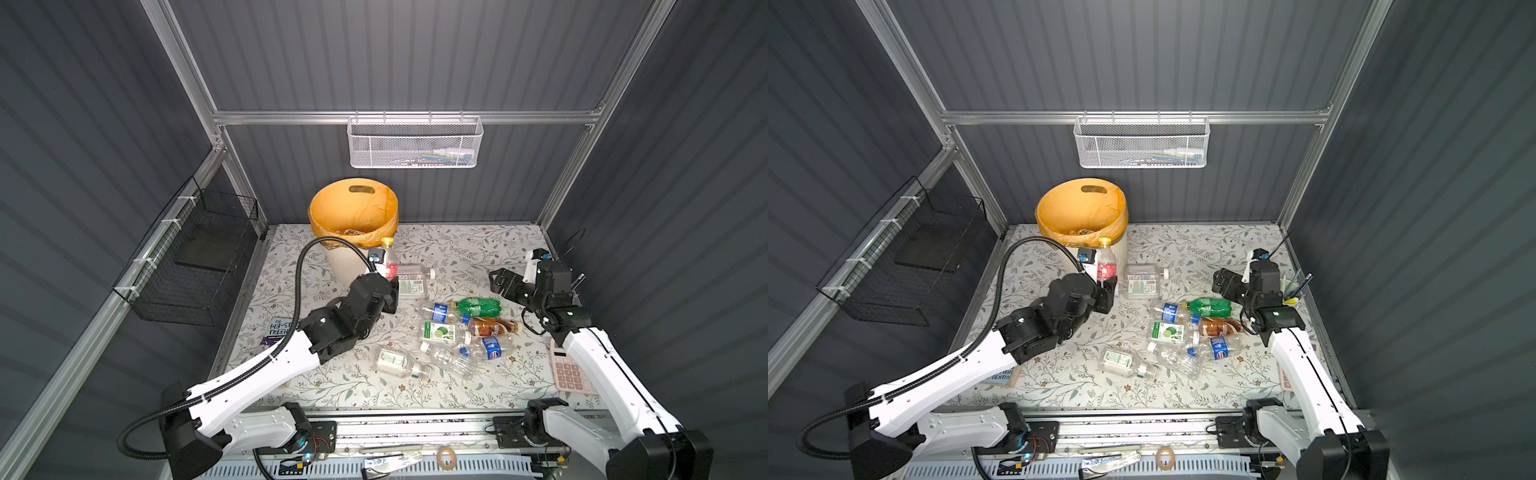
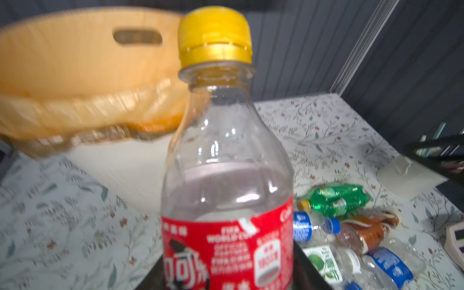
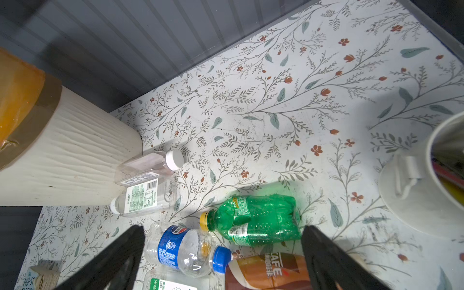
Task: Throw the plastic bottles in the bin
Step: Pick up the plastic bottle from the center of the table, then throw the plastic bottle into the trash bin.
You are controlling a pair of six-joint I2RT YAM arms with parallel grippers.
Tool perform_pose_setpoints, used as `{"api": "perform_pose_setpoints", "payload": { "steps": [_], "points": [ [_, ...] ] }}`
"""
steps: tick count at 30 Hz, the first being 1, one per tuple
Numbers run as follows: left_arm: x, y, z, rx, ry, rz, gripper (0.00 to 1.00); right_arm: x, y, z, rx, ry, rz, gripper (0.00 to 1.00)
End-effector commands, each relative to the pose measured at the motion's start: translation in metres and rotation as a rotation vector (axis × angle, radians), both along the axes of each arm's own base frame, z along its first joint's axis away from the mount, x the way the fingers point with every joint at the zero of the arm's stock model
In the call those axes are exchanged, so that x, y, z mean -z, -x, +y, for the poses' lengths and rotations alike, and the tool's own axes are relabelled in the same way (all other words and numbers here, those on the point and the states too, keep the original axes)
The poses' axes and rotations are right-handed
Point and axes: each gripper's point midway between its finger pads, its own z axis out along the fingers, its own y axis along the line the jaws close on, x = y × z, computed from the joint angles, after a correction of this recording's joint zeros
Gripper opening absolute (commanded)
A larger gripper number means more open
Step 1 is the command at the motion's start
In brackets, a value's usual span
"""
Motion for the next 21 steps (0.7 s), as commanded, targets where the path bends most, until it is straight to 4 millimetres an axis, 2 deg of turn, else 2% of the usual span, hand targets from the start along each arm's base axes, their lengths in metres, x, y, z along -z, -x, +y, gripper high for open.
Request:
{"api": "perform_pose_setpoints", "payload": {
  "steps": [1, 3, 4, 5, 7, 8, 10, 12, 14, 15, 18, 21],
  "points": [
    [-0.085, -0.015, 0.006, -0.041, -0.086, -0.28, 0.47, -0.008, -0.003, 0.001, -0.005, 0.003, -0.032, 0.99],
    [-0.109, -0.034, -0.001, -0.04, -0.141, -0.332, 0.49, -0.011, -0.003, 0.003, -0.014, -0.007, -0.036, 0.99],
    [-0.123, -0.048, -0.001, -0.044, -0.139, -0.339, 0.5, -0.013, -0.003, 0.005, -0.022, -0.008, -0.039, 0.98],
    [-0.124, -0.071, 0.0, -0.034, -0.137, -0.301, 0.5, -0.015, -0.003, 0.006, -0.029, -0.011, -0.043, 0.98],
    [-0.11, -0.118, 0.008, -0.029, -0.114, -0.192, 0.51, -0.017, -0.002, 0.008, -0.043, -0.013, -0.045, 0.98],
    [-0.093, -0.14, 0.009, -0.039, -0.127, -0.119, 0.56, -0.019, -0.001, 0.009, -0.049, -0.011, -0.045, 0.98],
    [-0.076, -0.164, 0.01, -0.063, -0.158, -0.022, 0.64, -0.021, 0.003, 0.008, -0.054, 0.005, -0.041, 0.99],
    [-0.072, -0.171, 0.012, -0.098, -0.186, 0.012, 0.83, -0.02, 0.007, 0.003, -0.041, 0.028, -0.039, 0.99],
    [-0.085, -0.168, 0.019, -0.126, -0.163, -0.015, 0.97, -0.02, 0.01, 0.0, -0.031, 0.044, -0.045, 0.99],
    [-0.096, -0.163, 0.025, -0.144, -0.144, -0.042, 1.0, -0.02, 0.011, -0.001, -0.025, 0.049, -0.044, 0.99],
    [-0.124, -0.144, 0.04, -0.173, -0.1, -0.114, 1.0, -0.017, 0.011, -0.001, -0.025, 0.05, -0.035, 0.99],
    [-0.136, -0.119, 0.039, -0.158, -0.092, -0.163, 1.0, -0.018, 0.006, 0.005, -0.053, 0.03, -0.034, 0.99]
  ]
}}
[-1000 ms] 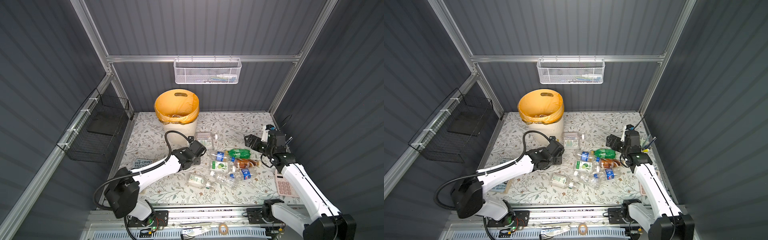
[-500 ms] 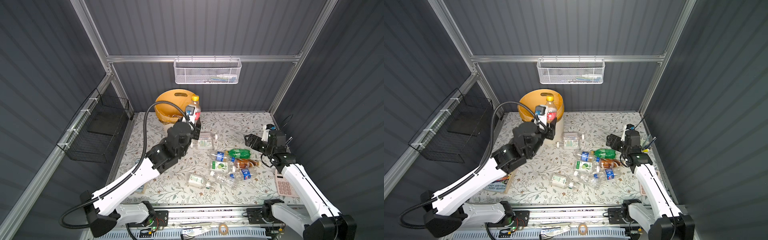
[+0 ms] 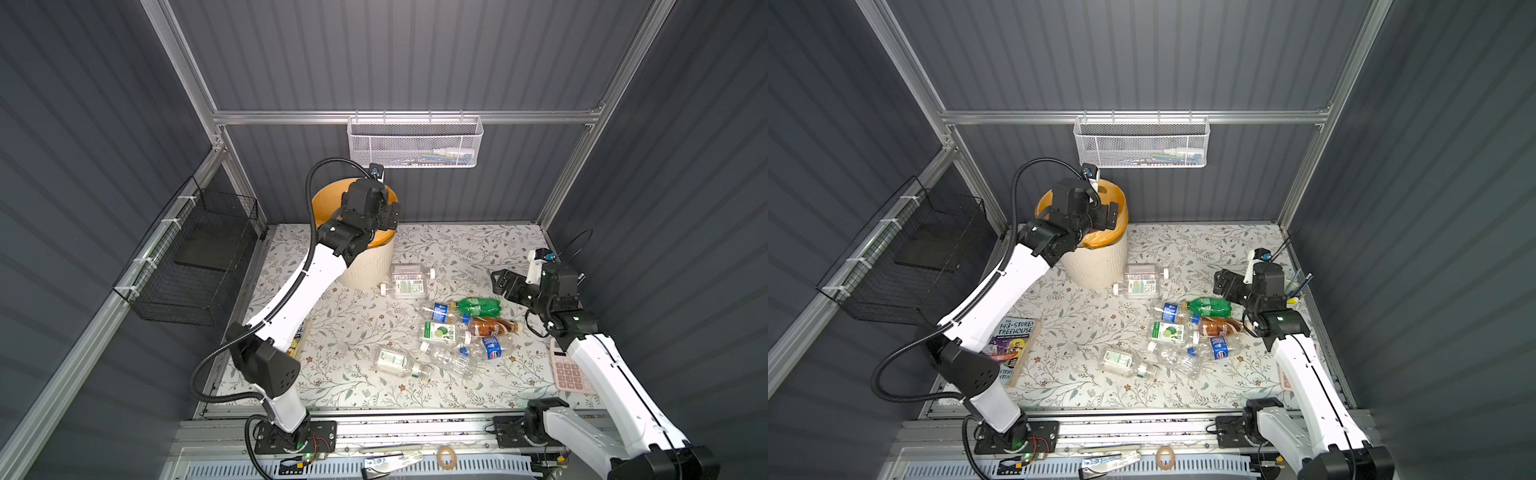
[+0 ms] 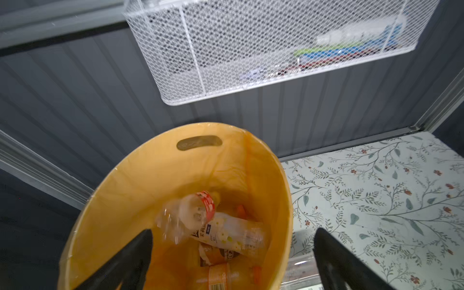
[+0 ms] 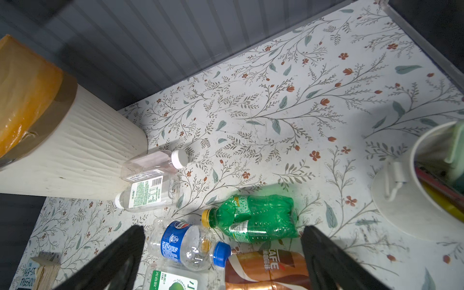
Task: Throw the plastic bottles in the bin
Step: Throw the plastic bottle into the trash bin, then pick up the plastic bottle from the bottom-center of the table.
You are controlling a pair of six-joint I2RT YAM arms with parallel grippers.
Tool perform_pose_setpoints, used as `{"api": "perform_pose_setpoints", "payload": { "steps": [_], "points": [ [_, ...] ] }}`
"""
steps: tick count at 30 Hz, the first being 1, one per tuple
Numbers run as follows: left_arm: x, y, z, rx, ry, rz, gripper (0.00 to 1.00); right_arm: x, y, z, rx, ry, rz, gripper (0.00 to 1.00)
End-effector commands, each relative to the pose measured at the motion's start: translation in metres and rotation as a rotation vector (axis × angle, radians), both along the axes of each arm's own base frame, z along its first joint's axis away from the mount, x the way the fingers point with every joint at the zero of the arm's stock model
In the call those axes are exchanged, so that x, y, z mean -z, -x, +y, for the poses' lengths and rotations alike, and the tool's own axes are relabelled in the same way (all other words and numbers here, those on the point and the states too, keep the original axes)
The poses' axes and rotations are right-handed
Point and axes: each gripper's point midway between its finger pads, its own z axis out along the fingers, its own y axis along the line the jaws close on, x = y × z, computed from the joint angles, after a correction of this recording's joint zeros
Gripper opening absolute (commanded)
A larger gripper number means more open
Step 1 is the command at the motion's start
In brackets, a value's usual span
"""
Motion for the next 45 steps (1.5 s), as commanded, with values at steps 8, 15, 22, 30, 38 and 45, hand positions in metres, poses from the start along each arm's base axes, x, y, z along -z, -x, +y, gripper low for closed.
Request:
{"api": "perform_pose_setpoints", "payload": {
  "steps": [8, 15, 22, 30, 38, 45],
  "points": [
    [-0.012, 0.065, 0.034, -0.088, 0.065, -0.087, 1.0, -0.022, -0.004, 0.077, -0.297, 0.081, -0.066, 0.97],
    [0.028, 0.078, 0.102, -0.312, 0.065, -0.044, 1.0, 0.0, 0.037, 0.195, -0.701, 0.202, -0.016, 0.95],
    [0.061, 0.084, 0.168, -0.452, 0.093, 0.051, 1.0, 0.053, 0.104, 0.25, -1.039, 0.344, 0.159, 0.94],
    [0.096, 0.081, 0.213, -0.543, 0.16, 0.149, 1.0, 0.096, 0.154, 0.28, -1.216, 0.408, 0.29, 0.89],
    [0.104, 0.083, 0.213, -0.537, 0.198, 0.166, 1.0, 0.14, 0.17, 0.297, -1.304, 0.592, 0.406, 0.89],
    [0.105, 0.088, 0.215, -0.539, 0.203, 0.164, 1.0, 0.161, 0.164, 0.302, -1.318, 0.688, 0.432, 0.84]
  ]
}}
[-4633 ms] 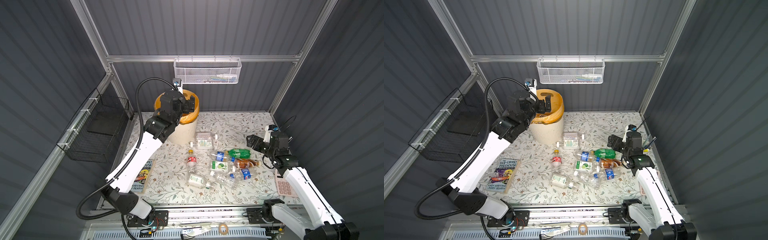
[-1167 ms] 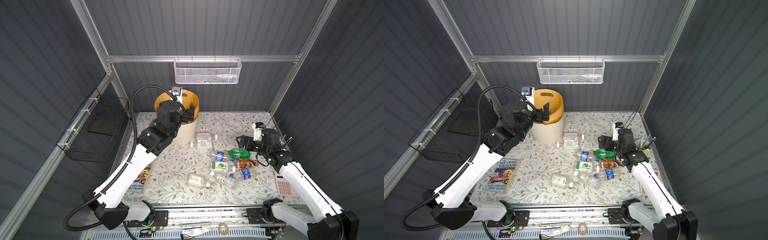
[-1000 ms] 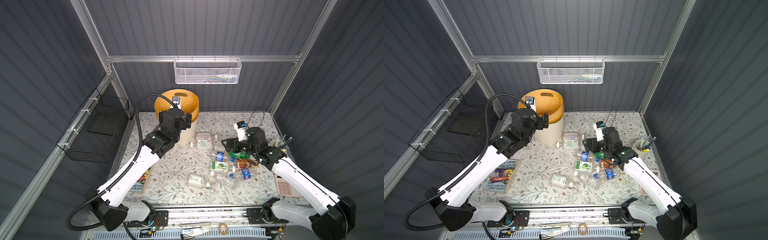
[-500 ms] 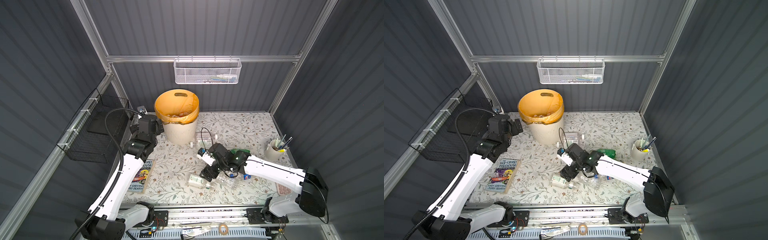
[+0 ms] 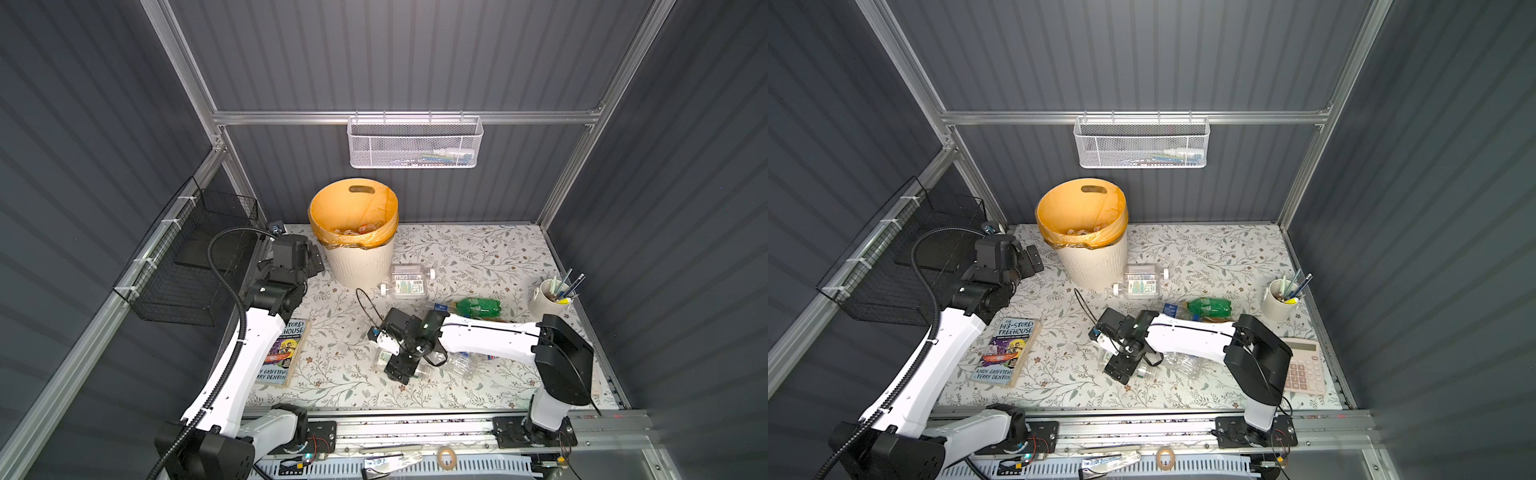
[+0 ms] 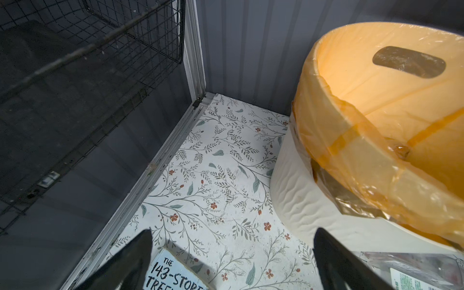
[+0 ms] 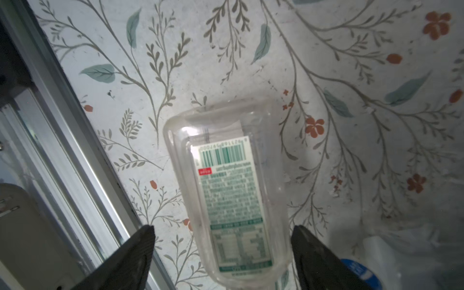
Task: Throw the plastic bottles in the bin
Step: Pick up the plastic bottle from the bottom-center of the table.
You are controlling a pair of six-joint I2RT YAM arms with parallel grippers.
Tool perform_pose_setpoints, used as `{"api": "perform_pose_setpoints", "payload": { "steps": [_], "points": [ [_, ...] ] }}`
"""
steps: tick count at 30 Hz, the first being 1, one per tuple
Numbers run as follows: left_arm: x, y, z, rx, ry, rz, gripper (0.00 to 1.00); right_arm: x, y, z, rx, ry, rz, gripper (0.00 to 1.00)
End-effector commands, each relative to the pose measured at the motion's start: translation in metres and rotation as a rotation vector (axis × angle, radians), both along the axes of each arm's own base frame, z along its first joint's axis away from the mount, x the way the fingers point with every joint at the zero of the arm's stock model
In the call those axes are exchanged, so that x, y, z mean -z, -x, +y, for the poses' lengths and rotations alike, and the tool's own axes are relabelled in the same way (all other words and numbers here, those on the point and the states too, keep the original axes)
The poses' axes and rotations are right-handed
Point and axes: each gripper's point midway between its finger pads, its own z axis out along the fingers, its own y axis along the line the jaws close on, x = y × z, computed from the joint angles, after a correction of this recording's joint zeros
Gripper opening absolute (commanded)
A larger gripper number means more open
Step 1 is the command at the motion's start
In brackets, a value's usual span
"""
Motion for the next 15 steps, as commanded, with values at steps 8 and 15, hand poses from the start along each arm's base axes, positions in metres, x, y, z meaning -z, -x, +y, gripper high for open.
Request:
{"api": "perform_pose_setpoints", "payload": {
  "steps": [8, 15],
  "points": [
    [0.0, 0.006, 0.001, -0.004, 0.023, -0.007, 1.0, 0.012, -0.007, 0.005, -0.051, 0.069, -0.026, 0.72],
    [-0.002, 0.006, 0.001, -0.004, 0.022, -0.014, 1.0, 0.019, -0.011, 0.004, -0.075, 0.095, -0.038, 0.59]
  ]
}}
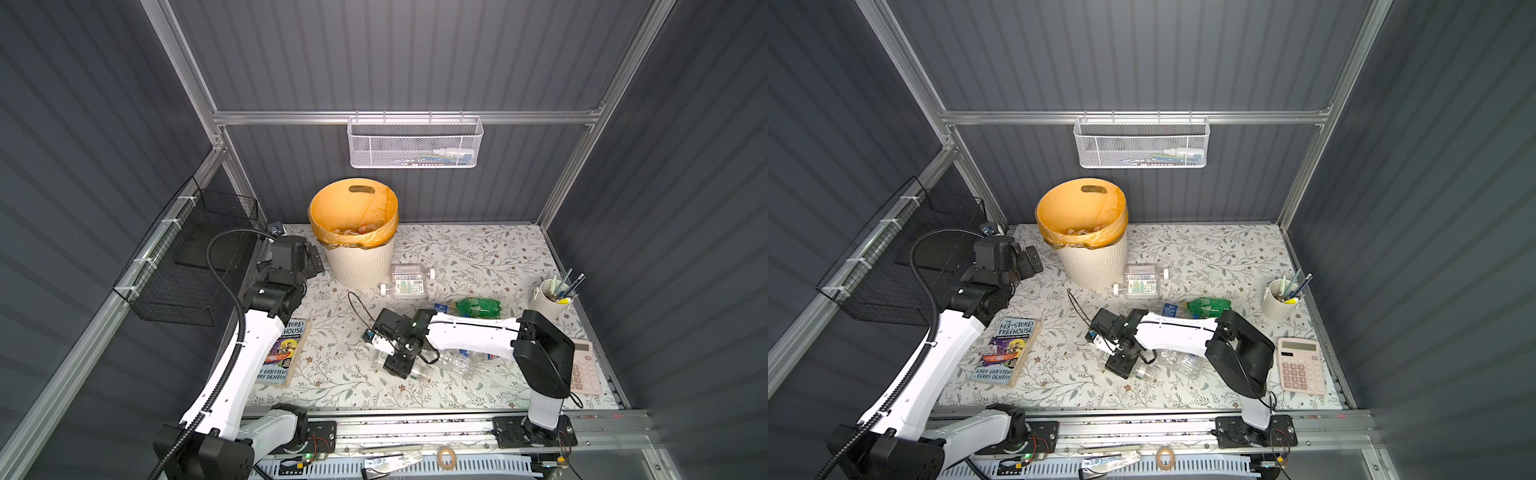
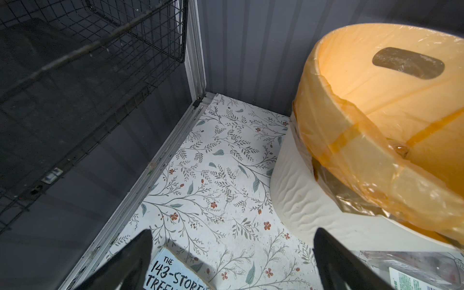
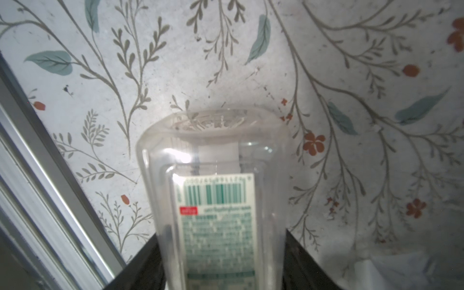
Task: Throw the plastic bottles in the bin
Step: Pick up the plastic bottle from the bottom-center of the table, then throw the plastic bottle into the trash bin.
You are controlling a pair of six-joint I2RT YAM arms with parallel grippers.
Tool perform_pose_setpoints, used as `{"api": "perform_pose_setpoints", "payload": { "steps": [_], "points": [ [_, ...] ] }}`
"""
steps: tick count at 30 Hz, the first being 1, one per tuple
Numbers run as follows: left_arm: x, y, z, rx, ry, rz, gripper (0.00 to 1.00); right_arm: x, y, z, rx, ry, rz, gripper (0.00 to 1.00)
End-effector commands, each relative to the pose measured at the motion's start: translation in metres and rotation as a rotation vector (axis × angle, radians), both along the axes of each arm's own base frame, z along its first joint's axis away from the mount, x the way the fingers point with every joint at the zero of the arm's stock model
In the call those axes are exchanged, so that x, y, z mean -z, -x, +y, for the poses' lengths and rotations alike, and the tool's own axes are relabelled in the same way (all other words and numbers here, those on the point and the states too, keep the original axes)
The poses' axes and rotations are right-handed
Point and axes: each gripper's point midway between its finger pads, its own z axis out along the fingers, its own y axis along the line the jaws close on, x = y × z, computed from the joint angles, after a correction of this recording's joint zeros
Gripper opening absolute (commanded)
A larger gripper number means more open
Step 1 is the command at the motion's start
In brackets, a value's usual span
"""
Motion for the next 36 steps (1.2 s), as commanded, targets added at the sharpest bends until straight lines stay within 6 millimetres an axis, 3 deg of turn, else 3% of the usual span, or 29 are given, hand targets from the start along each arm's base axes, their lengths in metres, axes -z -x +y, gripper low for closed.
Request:
{"api": "perform_pose_setpoints", "payload": {
  "steps": [1, 6, 10, 14, 19, 23, 26, 31, 34, 36],
  "points": [
    [-0.002, 0.004, 0.0, 0.001, 0.019, -0.011, 1.0, 0.005, -0.002, -0.004, -0.025, 0.043, -0.015, 0.57],
    [-0.003, 0.004, 0.0, 0.003, 0.017, -0.011, 1.0, -0.004, -0.005, -0.002, -0.028, 0.032, -0.027, 0.52],
    [-0.006, 0.006, 0.001, 0.004, 0.011, -0.018, 1.0, -0.047, -0.019, 0.005, 0.033, -0.105, -0.085, 0.49],
    [-0.007, 0.009, 0.001, 0.016, -0.002, -0.024, 1.0, -0.123, -0.053, -0.004, 0.141, -0.306, -0.268, 0.49],
    [-0.005, 0.015, -0.001, 0.042, 0.004, -0.038, 1.0, -0.23, -0.101, -0.046, 0.292, -0.512, -0.63, 0.49],
    [0.001, 0.021, -0.006, 0.077, 0.022, -0.038, 1.0, -0.315, -0.121, -0.085, 0.428, -0.741, -0.816, 0.48],
    [0.005, 0.025, -0.008, 0.091, 0.033, -0.04, 1.0, -0.356, -0.132, -0.096, 0.451, -0.867, -0.872, 0.48],
    [0.014, 0.027, -0.014, 0.119, 0.056, -0.027, 1.0, -0.402, -0.166, -0.068, 0.401, -0.98, -0.804, 0.48],
    [0.022, 0.027, -0.017, 0.127, 0.065, -0.006, 1.0, -0.412, -0.192, -0.021, 0.324, -1.012, -0.648, 0.49],
    [0.025, 0.026, -0.02, 0.135, 0.068, 0.001, 1.0, -0.404, -0.21, 0.008, 0.296, -0.969, -0.542, 0.57]
  ]
}}
